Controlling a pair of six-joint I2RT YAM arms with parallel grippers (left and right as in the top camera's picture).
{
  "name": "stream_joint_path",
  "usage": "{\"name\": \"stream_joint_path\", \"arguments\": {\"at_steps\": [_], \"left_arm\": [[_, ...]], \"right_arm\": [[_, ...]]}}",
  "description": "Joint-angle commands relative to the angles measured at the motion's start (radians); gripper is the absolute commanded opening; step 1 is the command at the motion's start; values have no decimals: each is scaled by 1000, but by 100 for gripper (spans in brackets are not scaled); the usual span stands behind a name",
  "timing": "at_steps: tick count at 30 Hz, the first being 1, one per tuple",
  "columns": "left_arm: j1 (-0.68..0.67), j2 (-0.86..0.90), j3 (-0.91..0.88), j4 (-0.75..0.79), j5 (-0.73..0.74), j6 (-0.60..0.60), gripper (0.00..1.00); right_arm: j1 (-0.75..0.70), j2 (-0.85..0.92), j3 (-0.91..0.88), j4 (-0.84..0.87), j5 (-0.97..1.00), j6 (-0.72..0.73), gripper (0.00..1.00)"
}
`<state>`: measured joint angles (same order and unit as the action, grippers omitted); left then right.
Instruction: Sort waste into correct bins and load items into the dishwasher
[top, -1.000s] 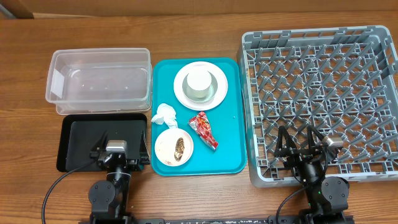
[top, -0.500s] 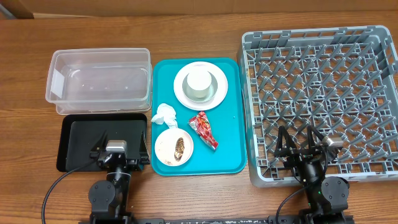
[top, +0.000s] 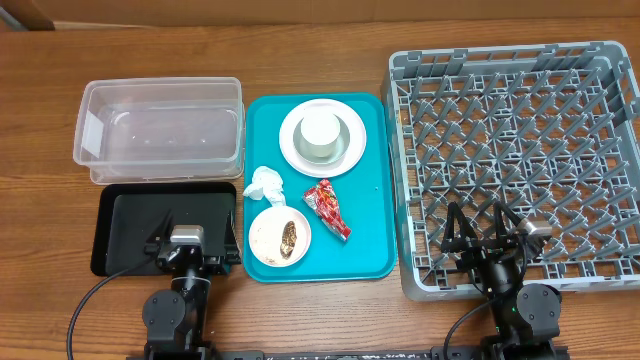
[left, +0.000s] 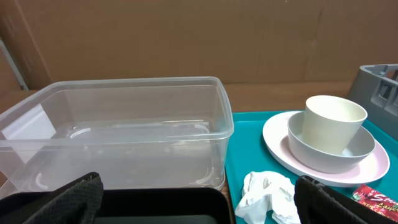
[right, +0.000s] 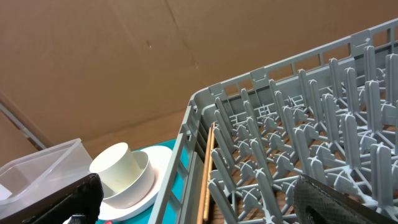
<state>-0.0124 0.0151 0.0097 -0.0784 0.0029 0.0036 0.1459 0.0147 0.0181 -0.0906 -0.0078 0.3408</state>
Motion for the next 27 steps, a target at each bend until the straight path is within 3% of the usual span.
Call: {"name": "stream_joint_path", "arguments": {"at_steps": [1, 27], "left_arm": [[5, -3, -5, 2, -10, 19, 100], [5, -3, -5, 15, -10, 19, 100]], "right_arm": [[6, -8, -10, 6, 7, 8, 100], [6, -8, -10, 6, 7, 8, 100]]}}
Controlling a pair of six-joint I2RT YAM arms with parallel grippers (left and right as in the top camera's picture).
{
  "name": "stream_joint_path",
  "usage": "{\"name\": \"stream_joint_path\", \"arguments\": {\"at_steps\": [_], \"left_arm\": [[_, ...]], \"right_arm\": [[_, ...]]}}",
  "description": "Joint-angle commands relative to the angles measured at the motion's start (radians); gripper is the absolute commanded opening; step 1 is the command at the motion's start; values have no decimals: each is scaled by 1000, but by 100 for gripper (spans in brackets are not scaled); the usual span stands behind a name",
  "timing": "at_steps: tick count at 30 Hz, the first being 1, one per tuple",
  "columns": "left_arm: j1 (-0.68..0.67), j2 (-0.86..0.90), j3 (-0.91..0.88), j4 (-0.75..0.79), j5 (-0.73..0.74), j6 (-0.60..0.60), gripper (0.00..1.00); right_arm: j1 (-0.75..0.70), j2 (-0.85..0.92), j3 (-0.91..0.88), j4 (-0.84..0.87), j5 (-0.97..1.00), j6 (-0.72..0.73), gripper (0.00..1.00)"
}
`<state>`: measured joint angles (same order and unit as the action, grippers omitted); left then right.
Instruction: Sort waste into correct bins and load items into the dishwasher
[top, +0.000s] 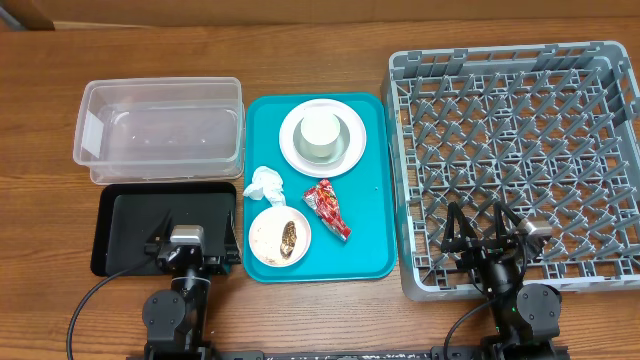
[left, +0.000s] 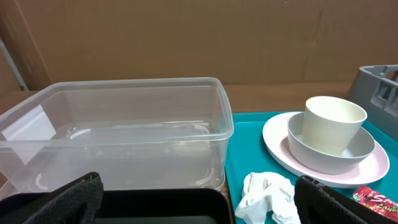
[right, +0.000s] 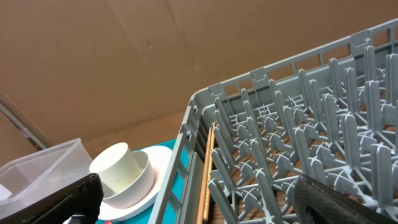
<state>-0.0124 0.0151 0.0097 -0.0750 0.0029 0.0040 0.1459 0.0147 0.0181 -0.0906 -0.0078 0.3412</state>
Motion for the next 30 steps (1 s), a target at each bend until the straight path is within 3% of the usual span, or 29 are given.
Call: {"name": "stream_joint_path", "arguments": {"at_steps": [1, 8, 12, 16, 19, 23, 27, 30], "left_arm": [[5, -3, -5, 25, -11, 19, 100], [5, -3, -5, 257, 102, -28, 100], [5, -3, 6, 304, 150, -159, 100], [5, -3, 51, 306, 242, -213, 100], [5, 4, 165, 166, 265, -298, 100], [5, 74, 337, 18, 333, -304, 100], [5, 219, 546, -116, 470, -320, 100], [5, 376, 735, -317, 571, -327, 100]], "right_arm": [[6, -8, -10, 6, 7, 8, 100], [6, -8, -10, 6, 7, 8, 100], [6, -8, -10, 6, 7, 8, 100], [6, -8, -10, 6, 7, 8, 100], [6, -8, -10, 6, 7, 8, 100], [6, -8, -10, 6, 7, 8, 100], [6, -8, -10, 6, 7, 8, 100], [6, -8, -10, 6, 7, 8, 100]]}}
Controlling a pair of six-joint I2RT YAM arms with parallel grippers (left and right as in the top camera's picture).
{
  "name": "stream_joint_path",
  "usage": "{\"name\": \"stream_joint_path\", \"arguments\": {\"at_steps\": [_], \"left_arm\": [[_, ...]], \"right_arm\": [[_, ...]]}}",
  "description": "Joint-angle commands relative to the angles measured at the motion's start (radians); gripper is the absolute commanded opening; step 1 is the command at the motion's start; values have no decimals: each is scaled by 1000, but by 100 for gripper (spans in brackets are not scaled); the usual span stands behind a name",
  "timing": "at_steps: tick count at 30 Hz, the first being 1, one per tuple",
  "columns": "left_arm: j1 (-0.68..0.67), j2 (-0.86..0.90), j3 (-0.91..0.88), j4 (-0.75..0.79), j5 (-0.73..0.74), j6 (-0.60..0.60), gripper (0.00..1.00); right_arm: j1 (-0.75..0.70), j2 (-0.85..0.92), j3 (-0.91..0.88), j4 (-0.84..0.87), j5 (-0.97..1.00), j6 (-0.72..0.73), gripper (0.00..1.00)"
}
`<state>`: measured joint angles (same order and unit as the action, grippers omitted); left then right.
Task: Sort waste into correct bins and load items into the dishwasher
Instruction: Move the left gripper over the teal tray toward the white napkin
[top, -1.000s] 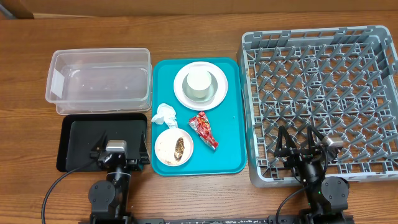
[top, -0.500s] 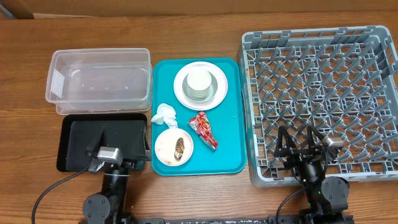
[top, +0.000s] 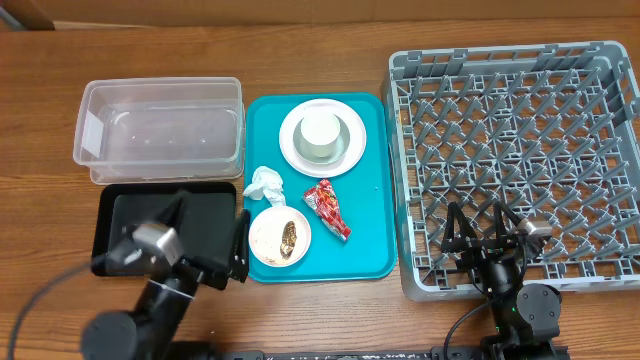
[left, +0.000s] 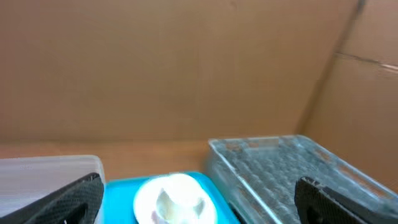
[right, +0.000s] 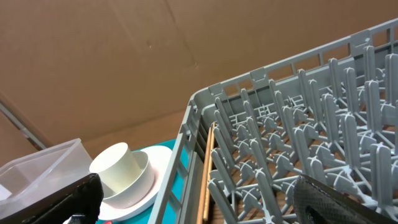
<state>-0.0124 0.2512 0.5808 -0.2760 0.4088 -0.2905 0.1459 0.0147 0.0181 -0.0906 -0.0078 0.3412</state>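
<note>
On the teal tray (top: 375, 190) lie a white plate with a bowl and cup (top: 321, 135), a crumpled napkin (top: 265, 183), a red wrapper (top: 327, 208) and a small plate with a food scrap (top: 279, 236). My left gripper (top: 210, 235) is open and empty, raised and tilted over the black tray (top: 115, 215); its own blurred view shows the plate and cup (left: 174, 198) far ahead. My right gripper (top: 478, 225) is open and empty at the near edge of the grey dish rack (top: 520, 130). A wooden chopstick (right: 207, 168) lies inside the rack.
A clear plastic bin (top: 160, 130) stands behind the black tray, left of the teal tray. The dish rack's (right: 298, 124) upright pegs fill the right side. A brown cardboard wall backs the table.
My left arm has moved: its gripper has lifted and turned to the right, so its view now shows the plate and rack from higher up, blurred. The right arm has not moved.
At both earlier moments the two grippers rested open and still, the left low over the black tray facing the clear bin, the right at the rack's near edge. Now only the left one has risen and swung right; nothing on the tray has moved.
</note>
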Motion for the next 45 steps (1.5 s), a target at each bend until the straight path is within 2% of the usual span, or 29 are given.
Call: {"name": "stream_joint_path", "arguments": {"at_steps": [1, 4, 7, 12, 16, 23, 24, 25, 26, 27, 28, 30, 32, 33, 34, 40, 45], "left_arm": [[5, 195, 227, -193, 193, -32, 100], [5, 381, 447, -465, 308, -30, 100], [5, 543, 668, -651, 458, -24, 100], [5, 730, 901, -696, 758, -24, 100], [5, 785, 918, -721, 891, -24, 100], [5, 850, 918, -802, 892, 43, 100], [5, 855, 918, -801, 886, 53, 88], [5, 862, 918, -801, 872, 60, 64], [5, 867, 918, -795, 846, 59, 23], [6, 875, 918, -791, 800, 59, 4], [6, 882, 918, -791, 744, 58, 4], [6, 898, 918, -800, 521, 58, 4], [6, 911, 918, -797, 235, 26, 4], [6, 922, 918, -774, 29, -39, 4], [6, 928, 918, -752, -65, -72, 4], [6, 935, 920, -671, -279, -92, 4], [-3, 938, 920, -722, -282, -92, 4]], "right_arm": [[6, -8, -10, 6, 7, 8, 100], [6, -8, -10, 6, 7, 8, 100], [6, -8, -10, 6, 7, 8, 100], [6, -8, -10, 6, 7, 8, 100], [6, -8, -10, 6, 7, 8, 100], [6, -8, -10, 6, 7, 8, 100], [6, -8, -10, 6, 7, 8, 100], [6, -8, -10, 6, 7, 8, 100], [6, -8, -10, 6, 7, 8, 100], [6, -8, -10, 6, 7, 8, 100], [6, -8, -10, 6, 7, 8, 100], [6, -8, -10, 6, 7, 8, 100], [6, -8, -10, 6, 7, 8, 100], [6, -8, -10, 6, 7, 8, 100], [6, -8, -10, 6, 7, 8, 100], [6, -8, -10, 6, 7, 8, 100], [6, -8, -10, 6, 7, 8, 100]]}}
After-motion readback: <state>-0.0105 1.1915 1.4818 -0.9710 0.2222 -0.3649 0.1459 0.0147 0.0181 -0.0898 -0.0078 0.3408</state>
